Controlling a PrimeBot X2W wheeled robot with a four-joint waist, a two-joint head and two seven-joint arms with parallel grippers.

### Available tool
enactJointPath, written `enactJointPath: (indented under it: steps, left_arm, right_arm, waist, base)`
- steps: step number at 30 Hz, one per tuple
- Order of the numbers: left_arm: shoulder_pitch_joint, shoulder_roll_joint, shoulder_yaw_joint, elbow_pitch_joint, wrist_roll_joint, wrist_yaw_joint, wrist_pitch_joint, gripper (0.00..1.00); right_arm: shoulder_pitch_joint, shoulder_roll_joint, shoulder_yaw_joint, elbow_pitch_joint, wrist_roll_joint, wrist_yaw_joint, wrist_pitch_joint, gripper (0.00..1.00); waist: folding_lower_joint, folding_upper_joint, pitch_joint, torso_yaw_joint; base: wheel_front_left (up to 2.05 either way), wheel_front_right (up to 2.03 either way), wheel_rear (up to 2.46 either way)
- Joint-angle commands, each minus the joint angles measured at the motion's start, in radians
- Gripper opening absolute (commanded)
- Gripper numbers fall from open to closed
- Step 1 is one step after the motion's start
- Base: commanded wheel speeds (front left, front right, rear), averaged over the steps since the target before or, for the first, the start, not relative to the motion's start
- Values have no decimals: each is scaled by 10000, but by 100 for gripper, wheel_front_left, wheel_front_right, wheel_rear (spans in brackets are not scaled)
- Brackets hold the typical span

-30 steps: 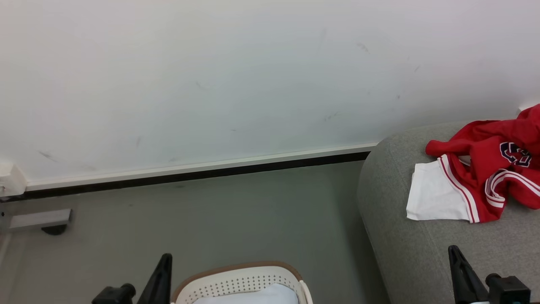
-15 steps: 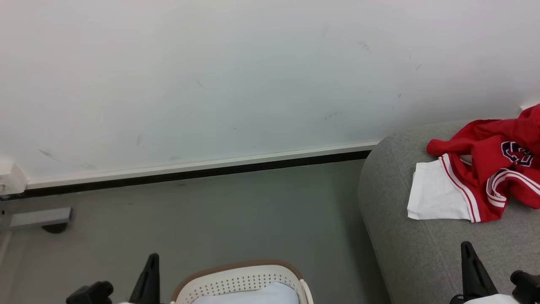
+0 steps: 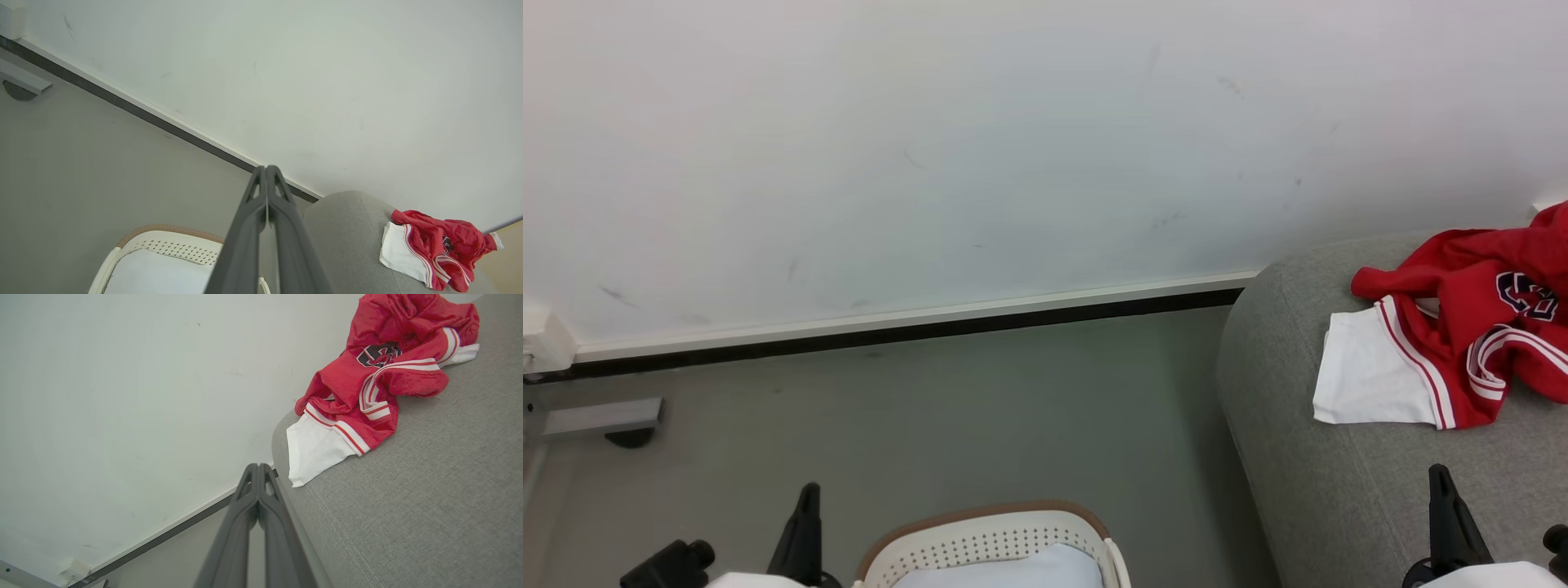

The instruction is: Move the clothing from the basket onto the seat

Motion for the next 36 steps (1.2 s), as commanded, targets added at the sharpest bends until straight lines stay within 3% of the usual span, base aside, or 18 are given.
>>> enactJointPath:
  steps: [1,36]
  left_arm:
    - [-275,10,139,-83,-406,-63,114,0]
    - [-590,-255,926,33,-4282,-517,1190,0]
  right_arm:
    - [-205,-97,-44,-196,458,-6,105,0]
    - [-328,-122,-255,-555,4878,-13,1182,0]
  waist:
    - [-1,-1,5,3]
    - [-1,-1,120,63]
  base:
    - [0,0,0]
    - [0,0,0]
